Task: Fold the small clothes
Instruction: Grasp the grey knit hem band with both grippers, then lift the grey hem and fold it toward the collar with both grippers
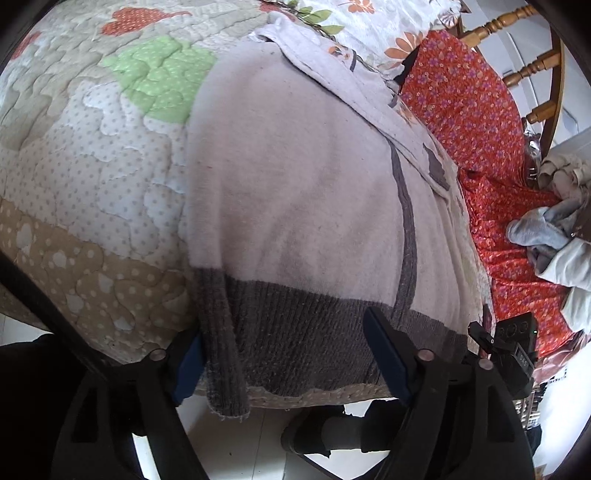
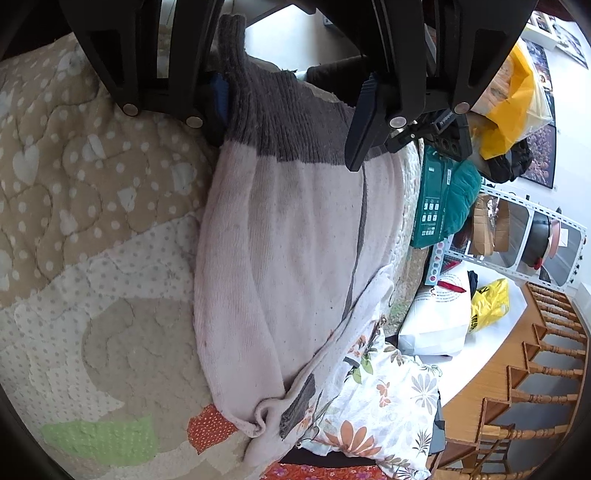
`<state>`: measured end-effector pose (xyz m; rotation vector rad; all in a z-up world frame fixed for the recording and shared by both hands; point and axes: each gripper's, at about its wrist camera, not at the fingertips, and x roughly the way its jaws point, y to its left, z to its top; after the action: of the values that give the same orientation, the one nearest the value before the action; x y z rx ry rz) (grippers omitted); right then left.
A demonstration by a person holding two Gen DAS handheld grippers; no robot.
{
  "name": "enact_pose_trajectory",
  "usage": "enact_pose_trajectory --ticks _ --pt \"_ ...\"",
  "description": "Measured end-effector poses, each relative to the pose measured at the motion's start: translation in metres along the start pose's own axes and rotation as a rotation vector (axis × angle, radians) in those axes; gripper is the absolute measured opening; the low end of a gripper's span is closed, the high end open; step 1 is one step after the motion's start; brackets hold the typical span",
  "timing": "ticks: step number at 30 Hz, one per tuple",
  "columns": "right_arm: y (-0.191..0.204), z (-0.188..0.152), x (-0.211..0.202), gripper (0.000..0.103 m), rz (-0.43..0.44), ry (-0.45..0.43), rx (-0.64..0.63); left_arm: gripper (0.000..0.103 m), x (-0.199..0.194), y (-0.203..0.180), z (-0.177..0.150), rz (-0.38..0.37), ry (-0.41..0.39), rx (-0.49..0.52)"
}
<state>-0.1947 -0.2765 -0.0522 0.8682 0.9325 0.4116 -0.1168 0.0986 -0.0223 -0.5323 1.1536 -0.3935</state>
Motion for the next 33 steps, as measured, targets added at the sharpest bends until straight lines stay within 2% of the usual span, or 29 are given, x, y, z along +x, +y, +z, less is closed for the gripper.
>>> enact_pose_trajectory --ticks 4,5,6,7,8,9,10,11,12,14,17,21,25,29,33 --pt "0.004 -0.003 0.001 0.059 -0.022 0.001 -0.025 0.081 0.004 -0.008 -0.001 0.038 -0.004 0.039" --pt "0.005 -0.003 0.002 0.059 -0.03 -0.001 -0.033 0.079 0.004 -0.01 -0.002 0.052 -0.003 0.052" --pt "0.006 -0.004 0.002 0.059 -0.038 -0.002 -0.04 0.064 0.004 -0.011 -0.003 0.069 -0.001 0.06" --pt "0.009 -0.004 0.004 0.059 -0.051 -0.005 -0.051 0.055 0.004 -0.011 -0.003 0.115 0.0 0.075" --pt "0.01 -0.004 0.005 0.059 -0.064 -0.008 -0.062 0.036 0.004 -0.01 -0.003 0.156 0.001 0.083" --pt "0.012 -0.005 0.006 0.057 -0.079 -0.011 -0.074 0.031 0.002 -0.007 -0.002 0.168 0.001 0.073" --pt "0.016 -0.006 0.006 0.051 -0.109 -0.017 -0.093 0.017 -0.001 -0.002 -0.001 0.137 0.001 0.046" --pt "0.018 -0.007 0.008 0.041 -0.139 -0.023 -0.105 0.011 -0.005 0.002 0.002 0.1 0.002 0.015" --pt "0.019 -0.009 0.008 0.035 -0.183 -0.033 -0.117 0.011 -0.007 0.003 0.002 0.093 0.0 0.004" --pt "0.018 -0.008 0.007 0.009 -0.233 -0.037 -0.122 0.011 -0.011 0.002 0.003 0.104 -0.008 0.005" --pt "0.012 -0.004 -0.001 0.008 -0.207 -0.037 -0.088 0.01 -0.021 -0.008 0.001 0.104 -0.031 0.022" --pt "0.026 -0.004 -0.015 0.007 -0.167 -0.057 -0.111 0.01 -0.045 -0.017 -0.002 0.069 -0.07 0.022" --pt "0.039 -0.011 -0.033 0.007 -0.109 -0.06 -0.131 0.01 -0.068 -0.02 -0.009 0.032 -0.101 0.01" --pt "0.048 -0.025 -0.045 0.007 -0.095 -0.035 -0.161 0.01 -0.08 -0.019 -0.02 0.01 -0.105 -0.01" --pt "0.045 -0.039 -0.046 0.007 -0.107 -0.002 -0.161 0.01 -0.082 -0.02 -0.032 0.052 -0.099 0.012"
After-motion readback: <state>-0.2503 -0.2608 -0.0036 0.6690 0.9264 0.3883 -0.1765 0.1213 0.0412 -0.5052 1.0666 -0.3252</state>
